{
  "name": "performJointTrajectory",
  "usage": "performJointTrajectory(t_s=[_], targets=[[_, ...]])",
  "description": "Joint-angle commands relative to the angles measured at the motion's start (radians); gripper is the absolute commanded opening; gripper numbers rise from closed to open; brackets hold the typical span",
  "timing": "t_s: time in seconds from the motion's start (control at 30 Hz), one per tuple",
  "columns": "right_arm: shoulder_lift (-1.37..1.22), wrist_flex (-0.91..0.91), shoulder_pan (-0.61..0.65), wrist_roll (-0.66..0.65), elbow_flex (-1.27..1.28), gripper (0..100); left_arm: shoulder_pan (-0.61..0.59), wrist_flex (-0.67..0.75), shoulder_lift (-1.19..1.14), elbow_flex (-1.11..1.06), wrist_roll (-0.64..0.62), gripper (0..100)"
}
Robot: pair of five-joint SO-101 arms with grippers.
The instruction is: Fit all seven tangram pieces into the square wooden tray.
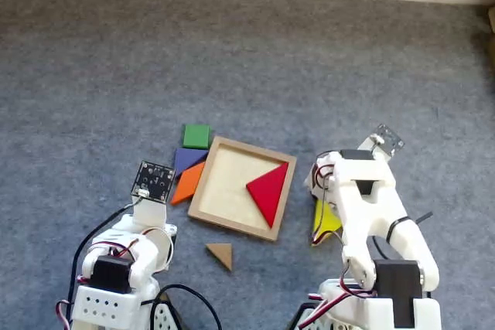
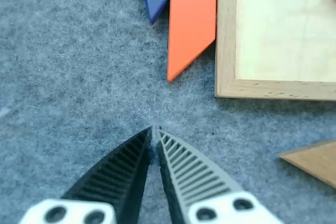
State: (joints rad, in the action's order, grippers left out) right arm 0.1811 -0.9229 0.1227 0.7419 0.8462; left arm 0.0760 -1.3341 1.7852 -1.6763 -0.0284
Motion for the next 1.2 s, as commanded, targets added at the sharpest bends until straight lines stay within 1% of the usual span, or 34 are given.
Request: performJointTrajectory(t_s=[0.0,0.13,0.3,0.4,0.5,0.6,0.87,1.0,1.17], targets=[[0.050,0.028,-0.007,-0.015,0.001,16.0,-0.008,-0.002,0.022,-0.019,-0.009,0],[0.061,0.018,-0.007,-0.035,-0.001,15.9,-0.008,-0.002,0.022,-0.019,-0.009,0],[0.062,-0.058,-0.004,-0.038,-0.008,15.9,-0.008,-0.002,0.022,-0.019,-0.009,0],[0.062,-0.076,-0.001,-0.078,-0.012,15.9,-0.008,-0.002,0.022,-0.019,-0.009,0],[0.064,-0.077,0.004,-0.091,-0.013,15.9,-0.008,-0.002,0.022,-0.019,-0.009,0],[0.064,-0.090,0.030,-0.091,-0.039,15.9,-0.008,-0.002,0.022,-0.019,-0.009,0],[0.064,-0.263,0.119,-0.094,-0.196,15.9,-0.008,-0.002,0.022,-0.019,-0.009,0],[0.064,-0.306,0.163,-0.141,-0.248,15.6,-0.008,-0.002,0.022,-0.019,-0.009,0],[0.064,-0.308,0.202,-0.226,-0.314,7.5,-0.008,-0.002,0.022,-0.019,-0.009,0]])
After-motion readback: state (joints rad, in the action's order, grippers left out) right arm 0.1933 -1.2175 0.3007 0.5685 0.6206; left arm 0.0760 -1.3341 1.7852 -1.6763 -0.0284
